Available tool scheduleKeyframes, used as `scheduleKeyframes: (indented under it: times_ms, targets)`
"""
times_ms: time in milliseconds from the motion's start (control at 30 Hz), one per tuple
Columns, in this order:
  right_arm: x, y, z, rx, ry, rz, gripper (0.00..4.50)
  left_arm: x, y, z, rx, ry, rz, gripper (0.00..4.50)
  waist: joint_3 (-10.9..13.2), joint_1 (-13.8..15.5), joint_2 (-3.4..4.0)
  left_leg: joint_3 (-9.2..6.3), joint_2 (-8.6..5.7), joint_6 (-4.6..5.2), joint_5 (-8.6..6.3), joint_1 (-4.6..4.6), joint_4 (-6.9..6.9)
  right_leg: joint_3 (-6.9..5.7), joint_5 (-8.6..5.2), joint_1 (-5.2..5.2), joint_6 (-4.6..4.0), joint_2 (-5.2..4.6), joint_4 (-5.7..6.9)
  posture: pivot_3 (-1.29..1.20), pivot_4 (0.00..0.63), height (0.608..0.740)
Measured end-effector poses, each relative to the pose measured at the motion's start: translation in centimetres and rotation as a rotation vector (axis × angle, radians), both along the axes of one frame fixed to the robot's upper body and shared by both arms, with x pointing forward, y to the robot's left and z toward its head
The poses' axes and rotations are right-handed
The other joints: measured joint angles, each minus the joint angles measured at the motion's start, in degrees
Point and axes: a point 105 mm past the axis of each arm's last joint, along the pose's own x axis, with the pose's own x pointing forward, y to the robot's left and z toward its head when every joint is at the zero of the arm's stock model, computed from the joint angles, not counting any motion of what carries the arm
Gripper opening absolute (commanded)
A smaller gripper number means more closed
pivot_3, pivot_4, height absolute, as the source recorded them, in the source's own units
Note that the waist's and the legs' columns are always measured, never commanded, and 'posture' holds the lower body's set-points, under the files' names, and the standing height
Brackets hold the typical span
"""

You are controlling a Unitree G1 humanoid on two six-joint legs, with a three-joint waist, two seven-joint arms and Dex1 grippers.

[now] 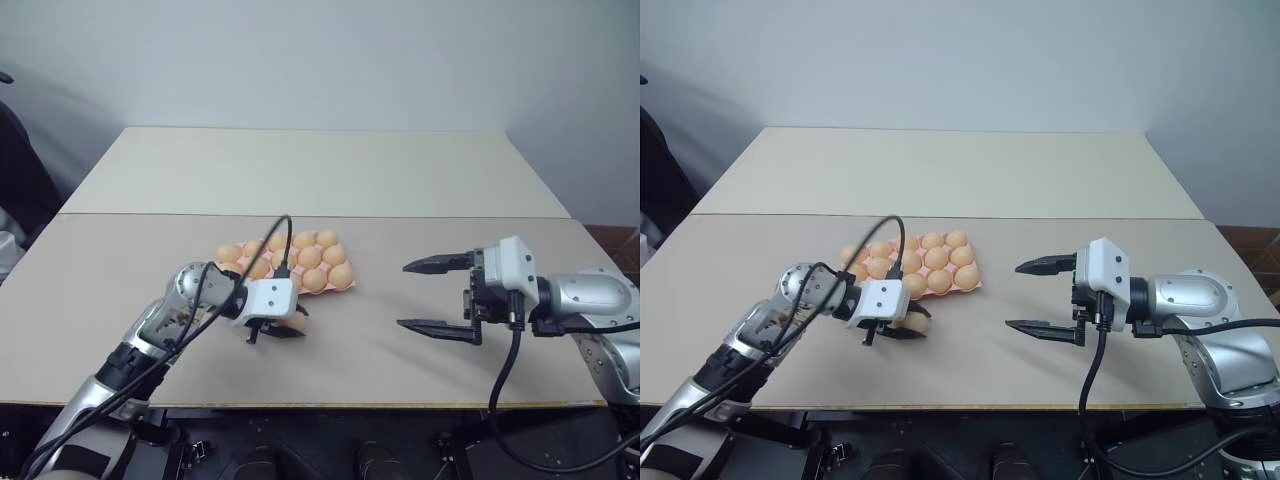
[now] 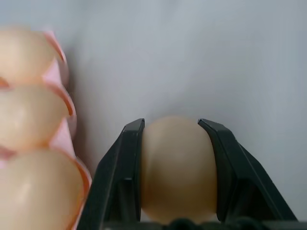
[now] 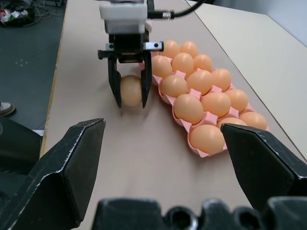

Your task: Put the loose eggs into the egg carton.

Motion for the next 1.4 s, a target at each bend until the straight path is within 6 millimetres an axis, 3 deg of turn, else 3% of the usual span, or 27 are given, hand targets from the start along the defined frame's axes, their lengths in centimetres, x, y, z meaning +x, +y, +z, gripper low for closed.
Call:
scheduleKeyframes:
  times_ms: [167,267,367,533,733,1067,1367,1400]
  targets:
    - [0.0,0.1,0.1,0.007,-0.003,0.004,4.50,-0.2,-0.5,4.5,-0.211,0.036,0.028,1.50,0.0,-0.1,0.00,-0.03,0.00,0.00,0.00,0.01,0.03,0.00,0.00,0.00,0.00,0.00,0.05,0.00,0.150,0.740]
    - [0.1,0.2,0.3,0.010,-0.010,0.008,4.50,0.8,1.2,6.5,-0.250,-0.013,0.128,1.50,0.0,-0.4,0.00,-0.03,0.00,0.00,0.00,0.04,0.01,0.01,0.00,0.00,0.00,0.01,0.06,0.00,0.150,0.740]
    - [0.1,0.3,0.3,0.013,-0.010,0.010,4.50,1.6,3.2,7.3,-0.234,-0.058,0.231,1.50,0.0,-0.3,0.00,-0.03,0.00,0.00,0.00,0.03,0.01,0.00,0.00,0.00,0.00,0.00,0.03,0.00,0.150,0.740]
    - [0.1,0.4,0.3,0.019,-0.012,0.014,4.50,1.7,7.4,5.7,-0.190,-0.040,0.381,1.50,0.0,-0.3,0.00,-0.01,0.01,0.00,0.00,0.03,-0.01,0.00,0.00,-0.03,0.00,0.00,0.02,0.00,0.150,0.740]
    - [-0.2,0.4,-0.1,0.021,0.000,0.011,4.50,0.3,10.0,3.6,-0.213,-0.001,0.442,1.50,0.0,0.0,0.00,0.00,0.02,0.00,0.00,0.01,-0.01,-0.02,0.00,-0.03,0.00,0.00,0.02,0.00,0.150,0.740]
    - [-0.2,0.5,0.0,0.028,-0.004,0.005,4.50,1.1,11.2,2.3,-0.224,-0.033,0.550,1.50,0.0,0.0,0.00,0.00,0.01,0.00,0.00,0.01,-0.01,-0.02,0.00,-0.02,0.00,0.00,0.01,0.00,0.150,0.740]
    - [-0.2,0.5,0.0,0.028,-0.005,0.005,4.50,1.8,10.7,1.7,-0.240,-0.018,0.564,4.49,0.0,0.0,0.00,0.00,0.01,0.00,0.00,0.01,-0.01,-0.02,0.00,-0.03,0.00,0.00,0.02,0.00,0.150,0.740]
    - [-0.2,0.5,0.0,0.028,-0.005,0.005,4.50,1.8,10.7,1.8,-0.241,-0.018,0.563,4.49,0.0,0.0,0.00,0.00,0.01,0.00,0.00,0.01,-0.01,-0.02,0.00,-0.03,0.00,0.00,0.02,0.00,0.150,0.740]
